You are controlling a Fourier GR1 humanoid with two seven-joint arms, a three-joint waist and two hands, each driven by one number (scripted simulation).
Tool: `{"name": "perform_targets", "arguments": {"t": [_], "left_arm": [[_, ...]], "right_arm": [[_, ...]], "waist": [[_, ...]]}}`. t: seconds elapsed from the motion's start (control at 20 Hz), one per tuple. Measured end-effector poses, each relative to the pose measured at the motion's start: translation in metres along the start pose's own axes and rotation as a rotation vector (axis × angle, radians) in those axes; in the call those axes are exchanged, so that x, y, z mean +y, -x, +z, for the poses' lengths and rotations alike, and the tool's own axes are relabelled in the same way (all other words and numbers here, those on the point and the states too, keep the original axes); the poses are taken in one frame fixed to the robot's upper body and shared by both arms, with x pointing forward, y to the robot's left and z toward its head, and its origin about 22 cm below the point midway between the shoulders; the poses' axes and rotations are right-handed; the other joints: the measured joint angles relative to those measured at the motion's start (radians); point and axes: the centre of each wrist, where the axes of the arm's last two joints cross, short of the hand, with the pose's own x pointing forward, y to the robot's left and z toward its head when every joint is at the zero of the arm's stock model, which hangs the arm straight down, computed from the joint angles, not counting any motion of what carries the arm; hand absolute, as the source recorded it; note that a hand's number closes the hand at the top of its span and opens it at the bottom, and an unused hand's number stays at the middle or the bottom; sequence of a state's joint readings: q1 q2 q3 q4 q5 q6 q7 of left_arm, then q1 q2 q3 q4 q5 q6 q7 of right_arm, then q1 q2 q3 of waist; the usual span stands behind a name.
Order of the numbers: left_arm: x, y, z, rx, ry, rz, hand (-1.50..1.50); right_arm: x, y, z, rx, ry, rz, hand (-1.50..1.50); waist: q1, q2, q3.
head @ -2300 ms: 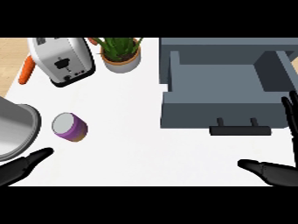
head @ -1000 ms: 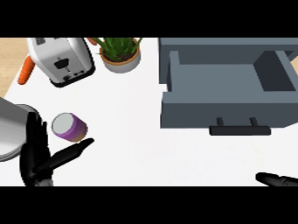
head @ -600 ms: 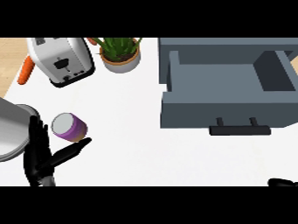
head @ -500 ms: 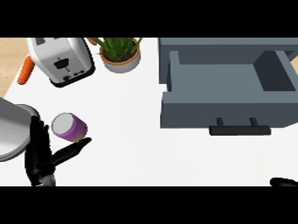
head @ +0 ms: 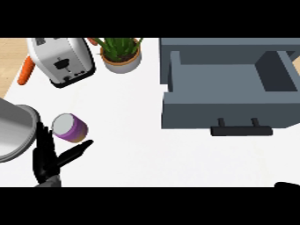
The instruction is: Pick up the can, place it into the drawer and close the drawer
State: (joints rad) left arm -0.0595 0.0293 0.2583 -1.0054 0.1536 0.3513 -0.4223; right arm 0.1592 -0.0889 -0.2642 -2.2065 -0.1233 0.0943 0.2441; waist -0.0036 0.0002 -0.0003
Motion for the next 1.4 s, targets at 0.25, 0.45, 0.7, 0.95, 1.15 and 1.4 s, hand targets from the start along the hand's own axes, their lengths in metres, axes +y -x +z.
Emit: {"name": "perform_targets", "arguments": {"t": [0.25,0.45,0.7,0.95,1.15,1.4], "left_arm": [[-0.002,0.016,-0.010,0.010,-0.004,0.010,-1.50],[0.001,0.015,-0.024,-0.004,0.008,0.013,-1.50],[-0.001,0.015,-0.043,-0.016,0.040,0.017,-1.50],[-0.009,0.006,-0.057,-0.010,0.127,0.033,1.50],[-0.018,0.006,-0.058,-0.020,0.182,0.070,1.50],[-0.029,0.004,-0.061,-0.046,0.229,0.114,1.50]], "right_arm": [[-0.001,-0.005,0.001,-0.006,0.000,0.002,-1.50],[-0.002,-0.004,0.003,-0.009,0.000,-0.004,-1.50],[-0.003,-0.001,0.004,-0.012,-0.002,0.008,-1.50],[0.001,-0.008,0.001,-0.013,0.002,0.013,-1.50],[0.001,-0.009,-0.007,-0.016,0.006,0.005,-1.50],[0.001,-0.011,-0.005,-0.024,0.012,0.010,-1.50]], "waist": [[-0.002,0.000,0.000],[-0.002,0.000,0.000],[-0.005,0.001,0.000],[-0.006,0.001,0.000],[-0.005,0.001,0.000],[-0.007,0.001,0.000]]}}
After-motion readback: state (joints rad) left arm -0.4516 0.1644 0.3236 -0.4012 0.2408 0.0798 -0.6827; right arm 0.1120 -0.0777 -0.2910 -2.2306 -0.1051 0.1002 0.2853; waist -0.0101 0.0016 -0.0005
